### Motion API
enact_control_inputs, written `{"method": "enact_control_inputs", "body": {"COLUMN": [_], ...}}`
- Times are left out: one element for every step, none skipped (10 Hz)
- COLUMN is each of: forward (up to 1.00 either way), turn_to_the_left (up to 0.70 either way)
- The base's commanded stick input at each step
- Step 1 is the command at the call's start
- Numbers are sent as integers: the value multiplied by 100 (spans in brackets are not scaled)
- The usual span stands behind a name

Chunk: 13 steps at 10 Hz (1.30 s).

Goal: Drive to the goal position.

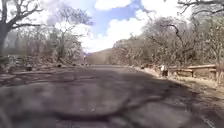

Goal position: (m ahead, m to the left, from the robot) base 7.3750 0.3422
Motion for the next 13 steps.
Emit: {"method": "enact_control_inputs", "body": {"forward": [70,70,70,70,70,70,70,69,69,70,70,70,69], "turn_to_the_left": [2,1,0,0,0,0,0,0,0,0,0,0,0]}}
